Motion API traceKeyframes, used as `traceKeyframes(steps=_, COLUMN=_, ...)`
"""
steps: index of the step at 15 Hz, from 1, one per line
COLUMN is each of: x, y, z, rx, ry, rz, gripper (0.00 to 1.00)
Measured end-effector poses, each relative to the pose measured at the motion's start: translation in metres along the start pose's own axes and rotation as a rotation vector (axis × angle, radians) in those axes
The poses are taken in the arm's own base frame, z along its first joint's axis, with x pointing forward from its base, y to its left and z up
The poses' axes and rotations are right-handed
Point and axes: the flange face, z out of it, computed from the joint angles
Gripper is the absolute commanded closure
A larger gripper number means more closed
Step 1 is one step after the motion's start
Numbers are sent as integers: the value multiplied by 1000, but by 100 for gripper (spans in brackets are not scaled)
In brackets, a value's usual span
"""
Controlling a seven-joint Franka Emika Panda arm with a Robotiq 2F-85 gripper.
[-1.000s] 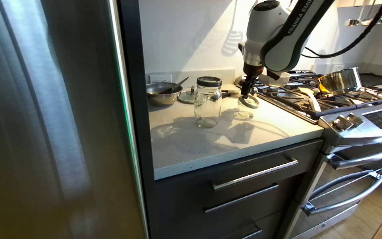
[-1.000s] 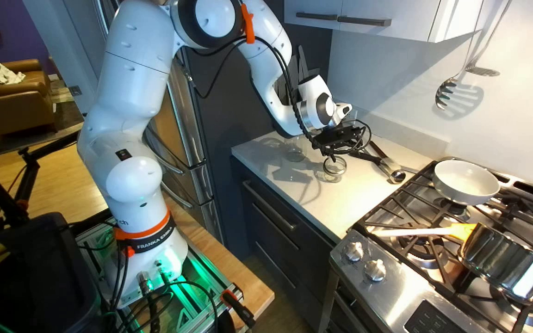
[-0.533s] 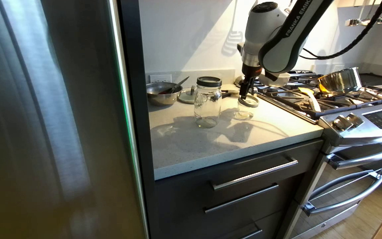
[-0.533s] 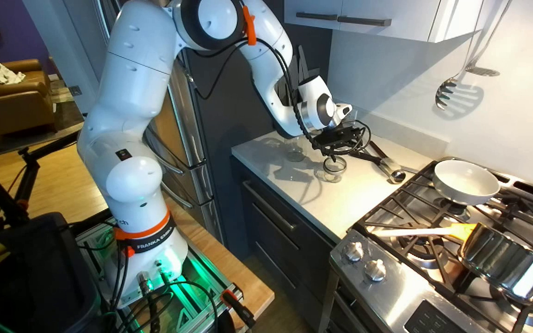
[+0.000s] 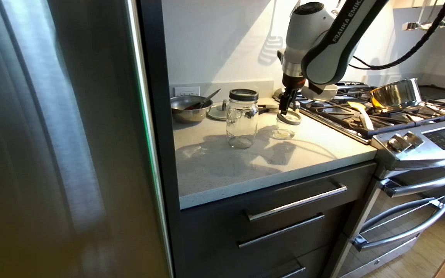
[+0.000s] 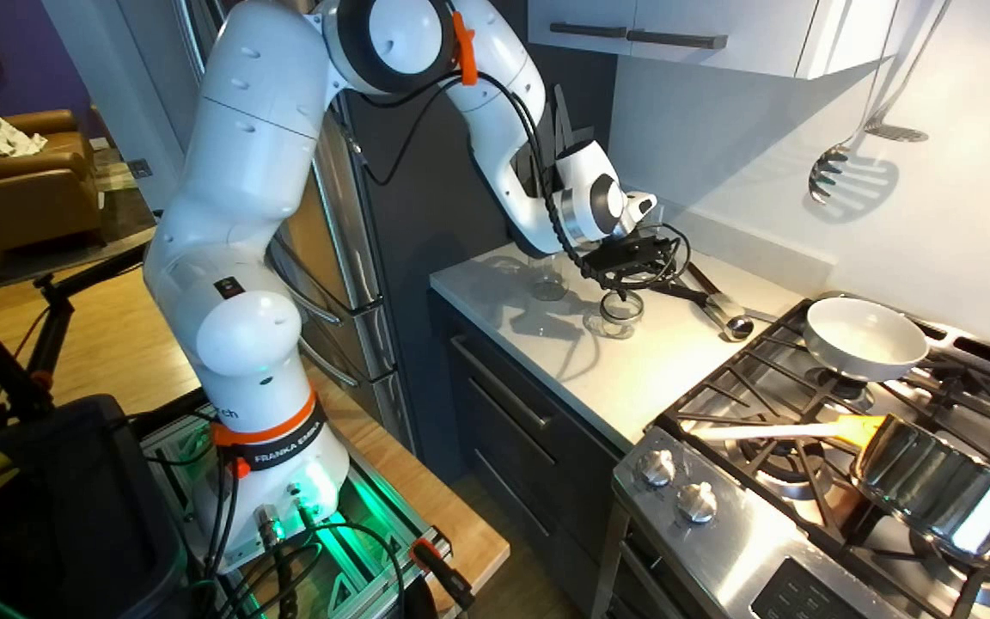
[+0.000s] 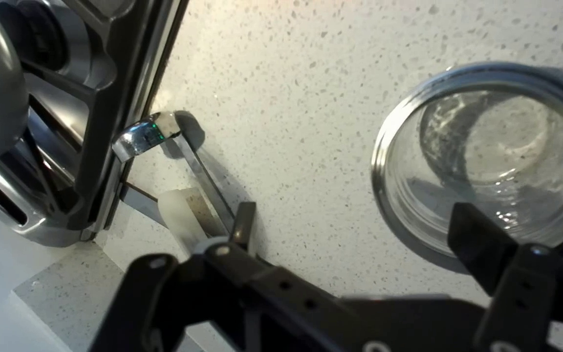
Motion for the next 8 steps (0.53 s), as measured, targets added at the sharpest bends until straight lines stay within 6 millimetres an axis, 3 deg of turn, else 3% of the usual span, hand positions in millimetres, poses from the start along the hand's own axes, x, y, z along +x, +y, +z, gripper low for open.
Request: traceKeyframes(steps=8, x=-1, y=8, z=2, rx=-8, ry=5, rz=42, gripper=0)
